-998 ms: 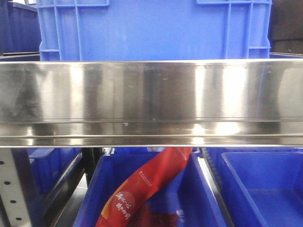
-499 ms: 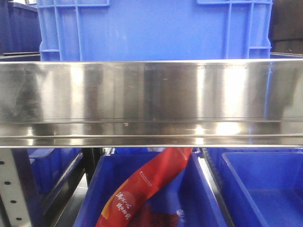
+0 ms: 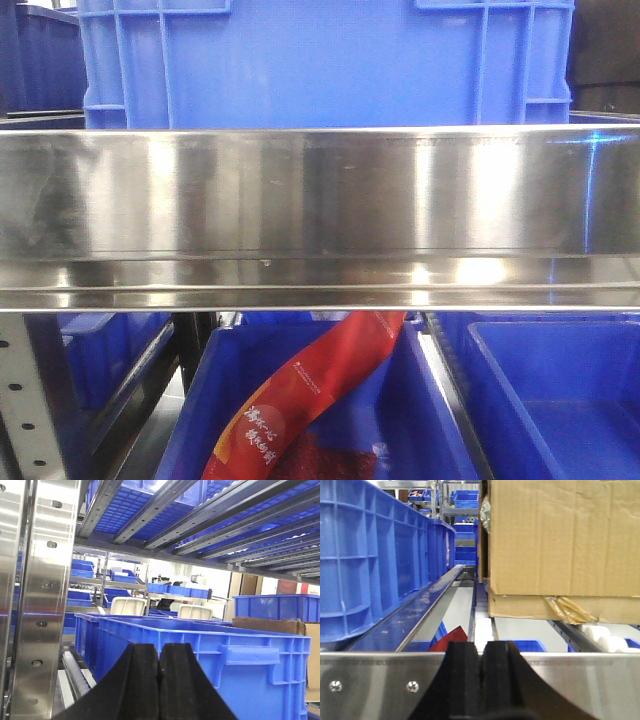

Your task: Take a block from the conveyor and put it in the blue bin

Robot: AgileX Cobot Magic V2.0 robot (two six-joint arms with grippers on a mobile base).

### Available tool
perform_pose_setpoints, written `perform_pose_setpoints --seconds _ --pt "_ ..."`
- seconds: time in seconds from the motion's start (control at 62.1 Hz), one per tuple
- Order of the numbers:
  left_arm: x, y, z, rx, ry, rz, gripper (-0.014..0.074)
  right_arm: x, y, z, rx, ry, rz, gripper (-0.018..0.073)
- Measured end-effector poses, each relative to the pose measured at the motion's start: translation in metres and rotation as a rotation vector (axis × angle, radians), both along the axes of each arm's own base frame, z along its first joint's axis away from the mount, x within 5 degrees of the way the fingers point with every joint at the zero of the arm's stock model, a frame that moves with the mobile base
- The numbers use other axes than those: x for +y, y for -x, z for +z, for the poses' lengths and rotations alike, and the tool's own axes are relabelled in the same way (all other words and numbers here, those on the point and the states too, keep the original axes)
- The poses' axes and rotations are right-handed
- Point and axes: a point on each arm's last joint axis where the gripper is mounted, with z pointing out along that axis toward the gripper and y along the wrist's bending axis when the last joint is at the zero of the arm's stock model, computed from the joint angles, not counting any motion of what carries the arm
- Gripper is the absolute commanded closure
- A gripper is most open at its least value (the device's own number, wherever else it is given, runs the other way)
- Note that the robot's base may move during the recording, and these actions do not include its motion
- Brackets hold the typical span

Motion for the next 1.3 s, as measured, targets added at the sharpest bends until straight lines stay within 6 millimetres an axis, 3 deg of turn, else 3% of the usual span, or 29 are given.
perform_pose_setpoints --seconds 1.304 --pt "0.0000 0.0000 0.0000 0.000 0.000 0.000 0.0708 -0.0001 0.0000 0.0001 -0.002 0.048 -0.002 0.0721"
